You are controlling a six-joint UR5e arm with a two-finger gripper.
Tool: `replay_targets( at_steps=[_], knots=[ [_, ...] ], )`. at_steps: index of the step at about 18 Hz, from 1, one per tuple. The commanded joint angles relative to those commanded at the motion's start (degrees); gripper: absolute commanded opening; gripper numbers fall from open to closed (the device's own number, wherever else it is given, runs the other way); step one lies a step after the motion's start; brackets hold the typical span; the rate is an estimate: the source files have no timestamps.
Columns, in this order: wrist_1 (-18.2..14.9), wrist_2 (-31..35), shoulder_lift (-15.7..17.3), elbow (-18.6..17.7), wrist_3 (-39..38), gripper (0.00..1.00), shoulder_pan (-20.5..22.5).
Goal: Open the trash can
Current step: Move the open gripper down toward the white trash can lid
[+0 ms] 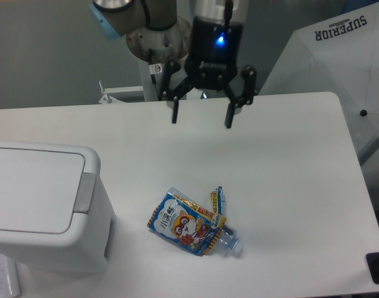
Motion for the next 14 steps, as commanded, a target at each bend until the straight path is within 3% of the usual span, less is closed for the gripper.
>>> replay_targets(
  at_steps=[4,8,14],
  knots=[
    [0.71,0.18,-0.88,0.09,-2.02,1.00,-1.58],
    [0.53,0.35,-4.21,2.37,-2.99,1.00,-3.87],
    [2.28,0.18,-8.00,5.54,-11.85,1.00,-6.59]
  ],
)
